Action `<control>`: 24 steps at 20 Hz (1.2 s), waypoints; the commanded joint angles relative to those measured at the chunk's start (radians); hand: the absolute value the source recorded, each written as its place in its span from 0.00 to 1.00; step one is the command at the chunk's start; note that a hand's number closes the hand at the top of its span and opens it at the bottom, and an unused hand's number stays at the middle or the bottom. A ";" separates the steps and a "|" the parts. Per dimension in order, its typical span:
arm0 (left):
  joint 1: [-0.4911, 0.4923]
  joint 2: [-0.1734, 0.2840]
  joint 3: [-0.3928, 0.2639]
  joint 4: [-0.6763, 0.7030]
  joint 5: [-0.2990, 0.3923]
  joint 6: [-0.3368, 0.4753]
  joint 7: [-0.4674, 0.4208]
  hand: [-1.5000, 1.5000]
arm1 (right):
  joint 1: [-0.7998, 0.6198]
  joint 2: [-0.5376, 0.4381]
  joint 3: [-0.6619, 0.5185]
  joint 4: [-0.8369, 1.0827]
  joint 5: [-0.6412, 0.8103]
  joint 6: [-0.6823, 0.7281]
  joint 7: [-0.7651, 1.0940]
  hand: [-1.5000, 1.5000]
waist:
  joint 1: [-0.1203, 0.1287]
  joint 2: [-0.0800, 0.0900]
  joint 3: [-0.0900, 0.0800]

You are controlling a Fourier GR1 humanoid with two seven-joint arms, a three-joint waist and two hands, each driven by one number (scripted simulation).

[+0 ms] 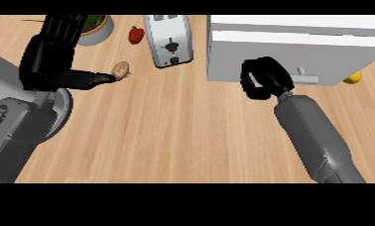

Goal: Pick up the cup, place it into the drawer and close the drawer

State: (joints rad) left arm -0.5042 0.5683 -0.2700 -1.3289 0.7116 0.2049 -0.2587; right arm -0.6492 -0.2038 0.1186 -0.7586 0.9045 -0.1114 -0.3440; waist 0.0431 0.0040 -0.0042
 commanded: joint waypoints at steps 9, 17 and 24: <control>0.072 -0.022 0.015 -0.027 -0.013 -0.057 -0.034 0.00 | -0.262 -0.077 -0.148 0.450 -0.042 0.002 -0.110 1.00 | 0.037 0.031 0.007; 0.054 0.010 0.034 -0.037 0.020 -0.120 0.003 0.00 | -0.314 -0.139 -0.200 0.466 -0.089 0.063 -0.145 1.00 | 0.067 0.045 0.009; 0.077 -0.042 -0.003 -0.035 -0.002 -0.111 -0.021 0.00 | -0.335 -0.158 -0.245 0.457 -0.134 0.094 -0.177 1.00 | 0.074 0.050 0.008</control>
State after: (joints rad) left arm -0.4263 0.5438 -0.2623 -1.3715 0.7180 0.0932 -0.2733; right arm -0.8615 -0.2735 -0.0413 -0.3639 0.8055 0.0049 -0.6552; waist 0.0955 0.0084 -0.0082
